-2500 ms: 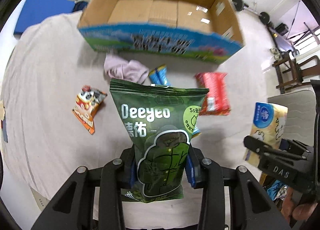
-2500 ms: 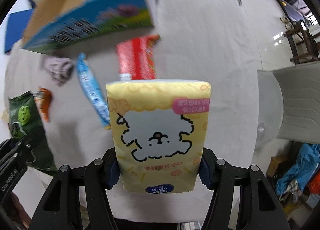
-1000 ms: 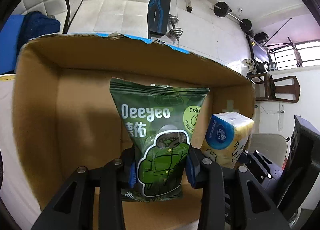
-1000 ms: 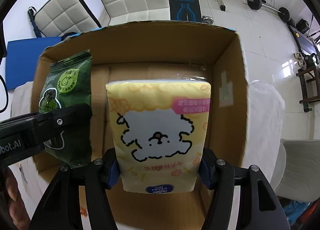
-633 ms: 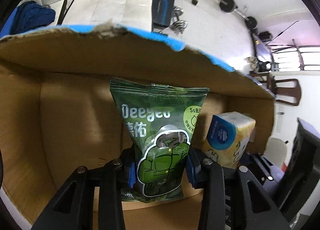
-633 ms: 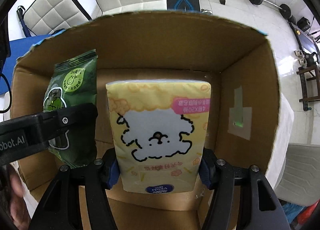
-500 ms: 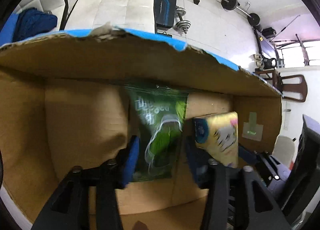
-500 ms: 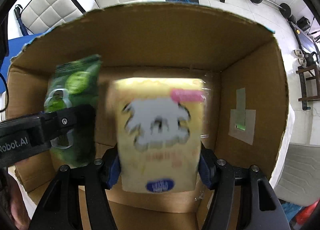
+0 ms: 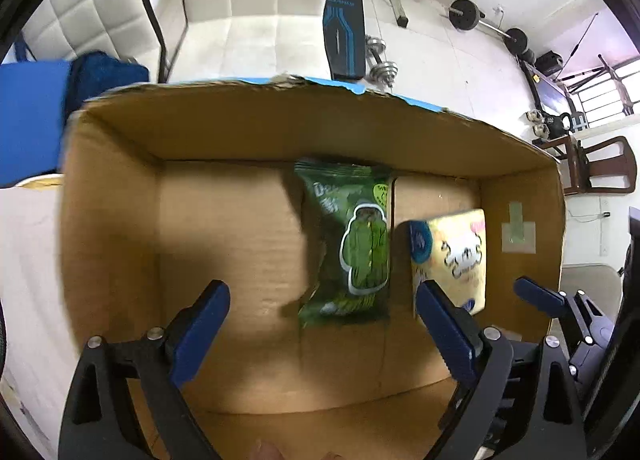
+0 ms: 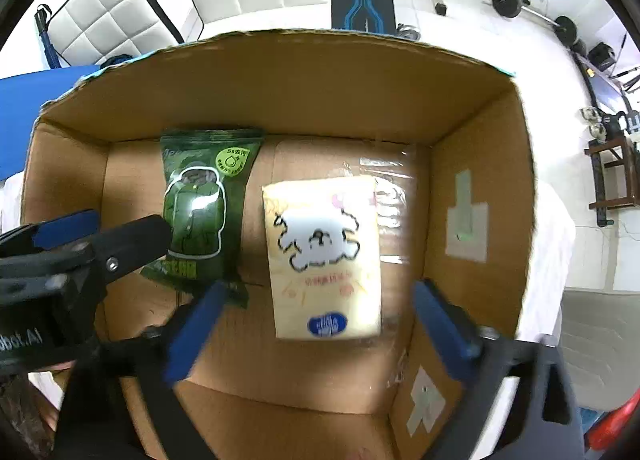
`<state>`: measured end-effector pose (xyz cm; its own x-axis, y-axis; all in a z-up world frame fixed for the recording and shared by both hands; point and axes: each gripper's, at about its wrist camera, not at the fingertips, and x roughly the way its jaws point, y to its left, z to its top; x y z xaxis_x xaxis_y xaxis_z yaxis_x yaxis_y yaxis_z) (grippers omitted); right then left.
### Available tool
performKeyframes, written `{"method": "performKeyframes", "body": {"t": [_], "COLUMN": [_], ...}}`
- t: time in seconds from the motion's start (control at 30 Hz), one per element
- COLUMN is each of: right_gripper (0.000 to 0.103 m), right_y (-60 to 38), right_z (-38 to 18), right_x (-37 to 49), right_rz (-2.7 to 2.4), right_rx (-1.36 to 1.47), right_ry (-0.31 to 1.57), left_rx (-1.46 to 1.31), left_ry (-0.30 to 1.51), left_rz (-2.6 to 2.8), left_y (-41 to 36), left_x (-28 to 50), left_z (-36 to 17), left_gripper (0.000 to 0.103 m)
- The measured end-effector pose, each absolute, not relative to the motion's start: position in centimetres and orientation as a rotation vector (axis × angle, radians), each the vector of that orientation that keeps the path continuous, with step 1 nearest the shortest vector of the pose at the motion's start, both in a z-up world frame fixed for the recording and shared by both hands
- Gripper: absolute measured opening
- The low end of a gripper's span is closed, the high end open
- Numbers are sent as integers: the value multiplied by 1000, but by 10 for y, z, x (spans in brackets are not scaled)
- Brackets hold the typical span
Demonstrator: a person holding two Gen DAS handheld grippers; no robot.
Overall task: Organize soft objects
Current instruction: 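Open both tools to release the packs in the box and withdraw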
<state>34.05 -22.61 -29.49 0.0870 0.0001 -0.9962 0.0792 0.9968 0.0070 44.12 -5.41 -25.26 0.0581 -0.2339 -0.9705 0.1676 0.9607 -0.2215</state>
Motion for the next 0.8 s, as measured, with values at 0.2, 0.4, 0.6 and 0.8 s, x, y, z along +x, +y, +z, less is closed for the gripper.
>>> {"method": "performKeyframes", "body": {"t": [0.2,0.4,0.6,0.8], "right_gripper": [102,102,102,102], "right_y": [-223,-204,-195,-190], "right_z": [-267,-233,-196,-158], "right_x": [309,264,225,191], "right_rz": [-99,-134,-145,-126], "right_rx": [86,83,93,130], "right_ry": [1443,1397,1334,1275], "left_rx": [-40,-15,7,-20], "left_ry": [1428,1350,1287,1245], "left_rz": [-306,-298,-295,-279], "left_y": [-33,-17,-16,-8], "left_x": [401,361,333,305], "left_z": [-220,-180,-148,-121], "left_gripper": [96,96,96,96]}}
